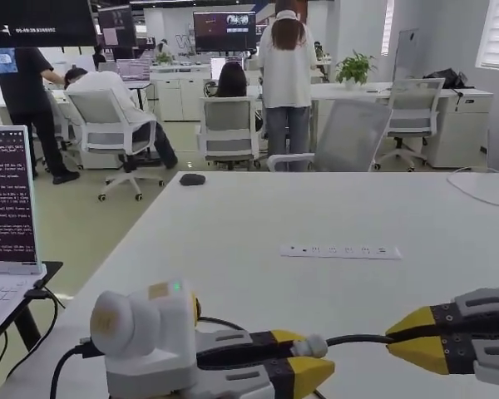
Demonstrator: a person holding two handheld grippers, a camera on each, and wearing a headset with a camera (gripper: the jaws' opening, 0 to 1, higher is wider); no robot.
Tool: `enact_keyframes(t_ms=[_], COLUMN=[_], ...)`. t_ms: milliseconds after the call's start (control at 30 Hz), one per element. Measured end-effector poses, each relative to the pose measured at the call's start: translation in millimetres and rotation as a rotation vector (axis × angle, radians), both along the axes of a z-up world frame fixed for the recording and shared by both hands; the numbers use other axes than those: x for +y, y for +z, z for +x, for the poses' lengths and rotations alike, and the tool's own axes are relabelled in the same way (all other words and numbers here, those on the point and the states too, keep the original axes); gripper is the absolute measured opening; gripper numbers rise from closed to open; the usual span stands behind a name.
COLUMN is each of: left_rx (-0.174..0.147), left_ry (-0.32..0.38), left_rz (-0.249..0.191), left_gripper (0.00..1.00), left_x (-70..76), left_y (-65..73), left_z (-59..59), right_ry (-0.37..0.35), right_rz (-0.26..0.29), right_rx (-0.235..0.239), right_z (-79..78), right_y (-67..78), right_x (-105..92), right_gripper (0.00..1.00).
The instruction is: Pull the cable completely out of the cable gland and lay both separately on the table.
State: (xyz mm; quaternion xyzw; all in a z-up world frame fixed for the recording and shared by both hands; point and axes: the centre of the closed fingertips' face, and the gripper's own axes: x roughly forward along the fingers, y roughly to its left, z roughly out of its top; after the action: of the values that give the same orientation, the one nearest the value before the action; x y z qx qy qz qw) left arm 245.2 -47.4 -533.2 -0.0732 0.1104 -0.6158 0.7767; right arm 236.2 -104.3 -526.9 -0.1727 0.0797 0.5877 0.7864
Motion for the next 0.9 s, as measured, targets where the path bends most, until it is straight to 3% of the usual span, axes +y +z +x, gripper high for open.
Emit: enact_keyframes(t_ms=[167,500,600,700,900], left_rx=[-0.007,-0.012,-0.013,-0.034,-0.037], left_ry=[0.02,0.078,0.084,0.07,0.057], left_rz=[-0.005,-0.031,-0.031,-0.016,-0.017], left_gripper=[0.17,0.17,0.17,0.17,0.17], left_x=[3.4,12.4,13.1,8.5,7.8], left_y=[2.1,8.1,8.0,7.3,7.4], left_z=[3.6,14.4,15.8,11.8,10.6], right_ry=[-0.035,-0.106,-0.113,-0.118,-0.123], right_rz=[0.005,-0.002,0.011,-0.005,-0.026], right_rx=[0.007,0.058,0.069,0.073,0.092], right_z=[3.0,7.7,7.4,8.2,8.8], right_y=[-3.4,-25.6,-27.7,-32.3,-40.3], right_x=[-13.5,-39.1,-40.6,-40.6,-40.3], right_gripper=[0.03,0.03,0.04,0.04,0.04])
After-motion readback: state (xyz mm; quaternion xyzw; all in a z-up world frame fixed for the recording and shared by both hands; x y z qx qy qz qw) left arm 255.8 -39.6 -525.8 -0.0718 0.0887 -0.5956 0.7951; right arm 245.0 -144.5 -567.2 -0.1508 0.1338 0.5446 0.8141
